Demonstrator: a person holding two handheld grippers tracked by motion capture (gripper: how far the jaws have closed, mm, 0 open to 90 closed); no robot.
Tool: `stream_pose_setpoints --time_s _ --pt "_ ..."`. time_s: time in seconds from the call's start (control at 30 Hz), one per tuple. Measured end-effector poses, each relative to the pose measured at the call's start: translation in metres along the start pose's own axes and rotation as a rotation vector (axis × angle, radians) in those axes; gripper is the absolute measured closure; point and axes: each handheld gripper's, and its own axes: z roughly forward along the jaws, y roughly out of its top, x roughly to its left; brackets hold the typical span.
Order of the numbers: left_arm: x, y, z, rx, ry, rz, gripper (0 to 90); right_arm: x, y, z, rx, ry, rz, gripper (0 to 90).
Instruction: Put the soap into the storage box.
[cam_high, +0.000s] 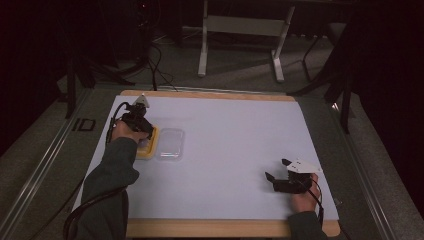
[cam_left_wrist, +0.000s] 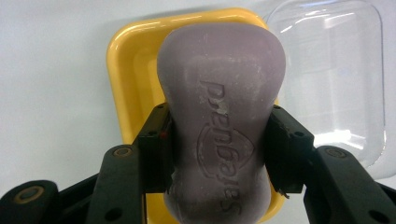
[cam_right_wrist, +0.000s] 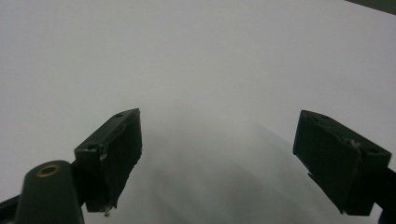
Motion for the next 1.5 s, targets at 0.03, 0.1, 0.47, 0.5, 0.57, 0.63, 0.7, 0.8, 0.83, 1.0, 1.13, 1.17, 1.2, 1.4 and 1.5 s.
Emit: stream_pose_setpoints --time_s 0.03,0.1,0.47,0.5,0.57,0.63,0.7,0.8,0.83,1.0,1.13,1.17,1.2,1.4,1.5 --pt "0.0 0.0 0.001 0.002 0.003 -0.001 49.9 0.0 0.0 0.0 0.0 0.0 0.0 15.2" --pt "0.0 0.0 0.002 0.004 0.007 0.001 49.9 0.0 0.0 0.0 0.0 0.0 -0.001 15.2" --pt "0.005 -0.003 0.009 0.015 0.003 -0.022 49.9 0.0 0.0 0.0 0.001 0.0 -0.002 15.2" --pt "0.005 -0.003 0.009 0.015 0.003 -0.022 49.9 0.0 0.0 0.0 0.001 0.0 -0.002 15.2" --pt "0.006 -0.003 0.011 0.016 0.003 -0.025 49.9 0.0 0.0 0.0 0.001 0.0 -0.003 15.2" --pt "0.006 -0.003 0.012 0.018 0.002 -0.026 49.9 0.0 0.0 0.0 0.001 0.0 -0.003 15.2" --pt "0.005 -0.003 0.014 0.02 0.003 -0.025 49.9 0.0 0.0 0.0 0.002 0.0 -0.005 15.2" --pt "0.006 -0.003 0.015 0.022 0.003 -0.027 49.9 0.0 0.0 0.0 0.002 0.0 -0.006 15.2" --pt "0.006 -0.003 0.015 0.021 0.003 -0.027 49.9 0.0 0.0 0.0 0.002 0.0 -0.006 15.2" --pt "0.006 -0.004 0.017 0.018 0.002 -0.026 49.9 0.0 0.0 0.0 0.002 -0.001 -0.007 15.2" --pt "0.006 -0.004 0.019 0.017 0.002 -0.027 49.9 0.0 0.0 0.0 0.002 -0.001 -0.007 15.2" --pt "0.005 -0.004 0.02 0.014 0.004 -0.025 49.9 0.001 0.0 0.0 0.001 -0.001 -0.007 15.2" --pt "0.005 -0.004 0.021 0.015 0.003 -0.024 49.9 0.001 0.0 0.0 0.002 -0.001 -0.007 15.2" --pt "0.004 -0.004 0.024 0.019 -0.002 -0.024 49.9 0.001 0.0 0.0 0.001 -0.001 -0.007 15.2" --pt "0.002 -0.004 0.026 0.025 0.006 -0.022 49.9 0.001 0.0 0.0 0.001 -0.002 -0.007 15.2"
